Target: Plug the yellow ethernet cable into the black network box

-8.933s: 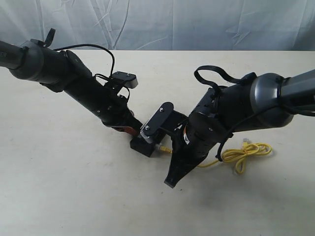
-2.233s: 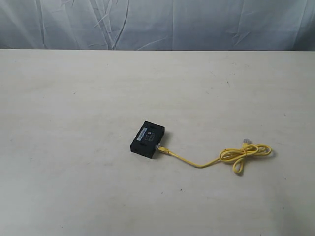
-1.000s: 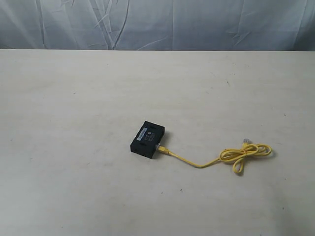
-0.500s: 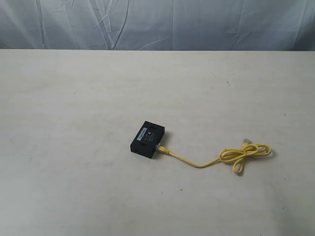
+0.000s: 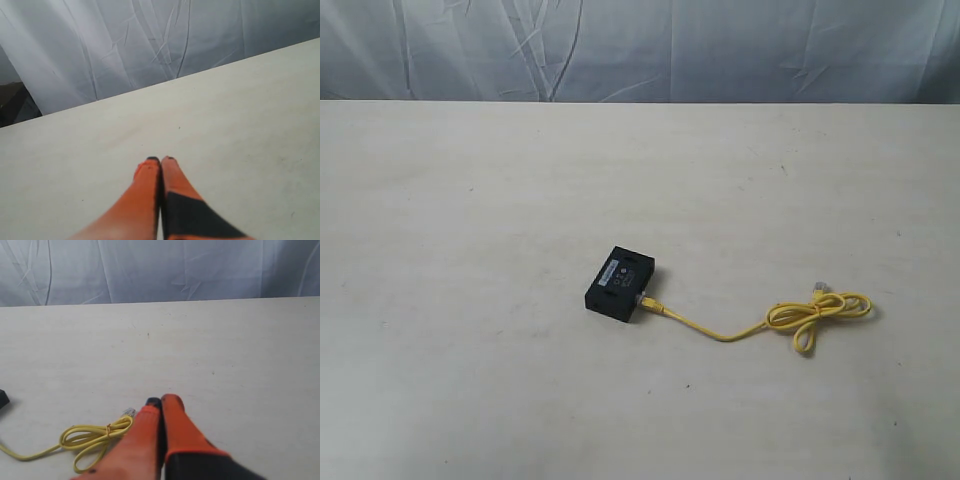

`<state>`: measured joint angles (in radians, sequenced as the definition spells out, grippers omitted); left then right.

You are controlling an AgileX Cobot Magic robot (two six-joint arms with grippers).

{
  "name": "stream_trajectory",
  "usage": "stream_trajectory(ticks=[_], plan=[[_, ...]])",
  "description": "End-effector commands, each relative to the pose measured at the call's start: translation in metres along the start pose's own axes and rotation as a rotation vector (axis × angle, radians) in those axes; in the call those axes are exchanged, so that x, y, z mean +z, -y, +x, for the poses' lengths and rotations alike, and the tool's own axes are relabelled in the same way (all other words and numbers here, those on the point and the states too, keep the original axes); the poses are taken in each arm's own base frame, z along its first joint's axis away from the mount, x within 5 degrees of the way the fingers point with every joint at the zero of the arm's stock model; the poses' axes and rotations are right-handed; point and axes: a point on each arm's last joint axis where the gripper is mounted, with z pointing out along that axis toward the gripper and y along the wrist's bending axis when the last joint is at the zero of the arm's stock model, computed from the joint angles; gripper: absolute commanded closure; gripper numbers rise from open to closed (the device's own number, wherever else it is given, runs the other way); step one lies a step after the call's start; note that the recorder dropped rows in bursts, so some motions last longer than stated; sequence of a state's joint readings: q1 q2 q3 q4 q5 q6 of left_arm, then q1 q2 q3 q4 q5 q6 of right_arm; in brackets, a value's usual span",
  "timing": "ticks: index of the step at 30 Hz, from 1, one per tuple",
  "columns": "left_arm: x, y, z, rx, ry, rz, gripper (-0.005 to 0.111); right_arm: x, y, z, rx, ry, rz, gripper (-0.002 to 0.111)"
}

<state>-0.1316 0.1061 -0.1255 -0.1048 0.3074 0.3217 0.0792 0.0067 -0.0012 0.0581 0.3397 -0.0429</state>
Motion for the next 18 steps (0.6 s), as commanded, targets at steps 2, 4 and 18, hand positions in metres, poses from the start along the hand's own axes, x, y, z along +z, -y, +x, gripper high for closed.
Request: stream_trajectory(ticks=[2,4,18], plan=[[0.0019,0.0050,0.0272,-0.003,0.074,-0.029,0.107,-0.0004,0.0000,-0.0004,-0.008,0.012,-0.001,0.108],[0.0020,0.0057,0.0293,-0.005,0.050,-0.022,0.107,-0.0004,0.0000,-0.0004,-0.008,0.012,-0.001,0.108],[0.0020,0.0056,0.0295,-0.030,0.049,-0.022,0.107,-0.0004,0.0000,-0.0004,-0.008,0.012,-0.001,0.108]])
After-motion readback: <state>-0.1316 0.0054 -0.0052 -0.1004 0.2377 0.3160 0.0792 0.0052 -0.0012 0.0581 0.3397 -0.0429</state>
